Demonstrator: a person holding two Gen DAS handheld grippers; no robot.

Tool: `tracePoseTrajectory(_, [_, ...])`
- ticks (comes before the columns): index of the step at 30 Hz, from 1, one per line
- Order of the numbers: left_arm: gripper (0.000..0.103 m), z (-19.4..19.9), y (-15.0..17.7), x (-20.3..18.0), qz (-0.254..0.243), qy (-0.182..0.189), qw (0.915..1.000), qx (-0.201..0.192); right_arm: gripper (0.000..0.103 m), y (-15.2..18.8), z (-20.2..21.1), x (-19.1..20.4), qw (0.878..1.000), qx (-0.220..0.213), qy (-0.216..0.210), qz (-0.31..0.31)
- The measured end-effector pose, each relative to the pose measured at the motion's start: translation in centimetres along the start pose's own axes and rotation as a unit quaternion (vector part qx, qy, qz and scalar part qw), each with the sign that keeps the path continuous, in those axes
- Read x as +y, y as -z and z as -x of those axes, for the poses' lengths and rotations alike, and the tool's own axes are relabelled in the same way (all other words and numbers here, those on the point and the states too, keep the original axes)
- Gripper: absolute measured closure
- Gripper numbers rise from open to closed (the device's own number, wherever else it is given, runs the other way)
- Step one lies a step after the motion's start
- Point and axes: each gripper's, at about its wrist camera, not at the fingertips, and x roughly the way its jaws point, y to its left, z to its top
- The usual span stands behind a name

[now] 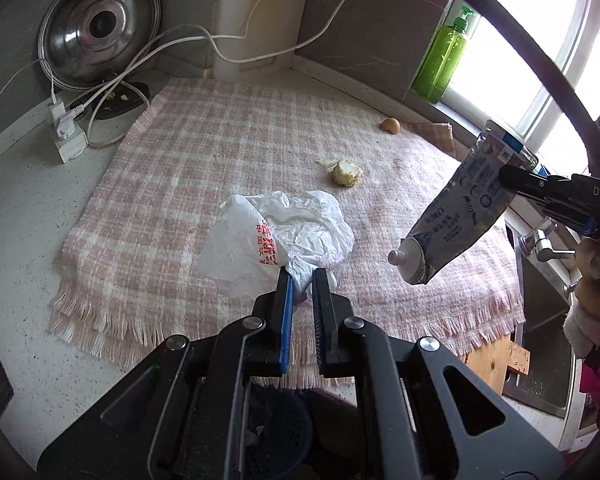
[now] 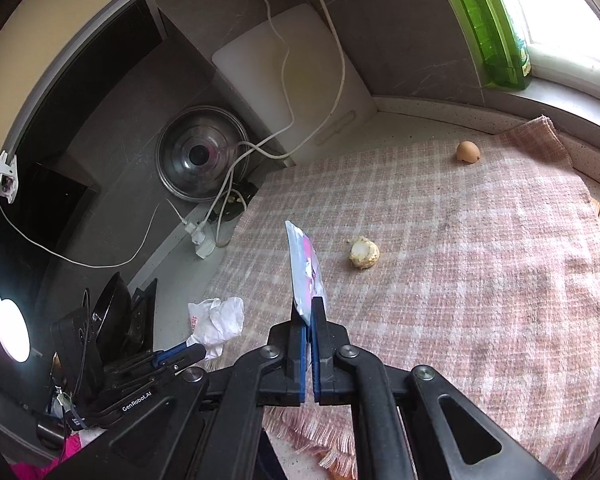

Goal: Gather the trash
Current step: 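Carry the white bag and tube with both tools over the wastebasket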

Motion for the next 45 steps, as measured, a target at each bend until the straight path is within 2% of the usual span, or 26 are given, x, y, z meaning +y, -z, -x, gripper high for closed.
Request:
tracePoseTrajectory(10, [0.096,2.1,5.2,2.1,0.013,0.001,0.9997,0.018,0.103,4.4,0.1,3.9,1.000,0.024,-0.003,0.010])
tracePoseTrajectory(24, [0.096,2.9,10.5,4.8,0.027,0.009,0.9985,0.048,0.103,10.3,-0.7,8.9,0.997,0.064,-0.003,0.033])
tracePoseTrajectory(32, [0.096,1.5,14.6,5.8,0.034,0.017,0.9957,0.084,0.103,13.6,-3.0,10.0,0.995,0.095,0.015,0.040])
tracePoseTrajectory(45, [0.096,-2.0,20.7,8.8,0.053,0.008,0.9880,0.145,0.103,19.3,-7.2,10.7,0.985,0.159,0.042,0.060])
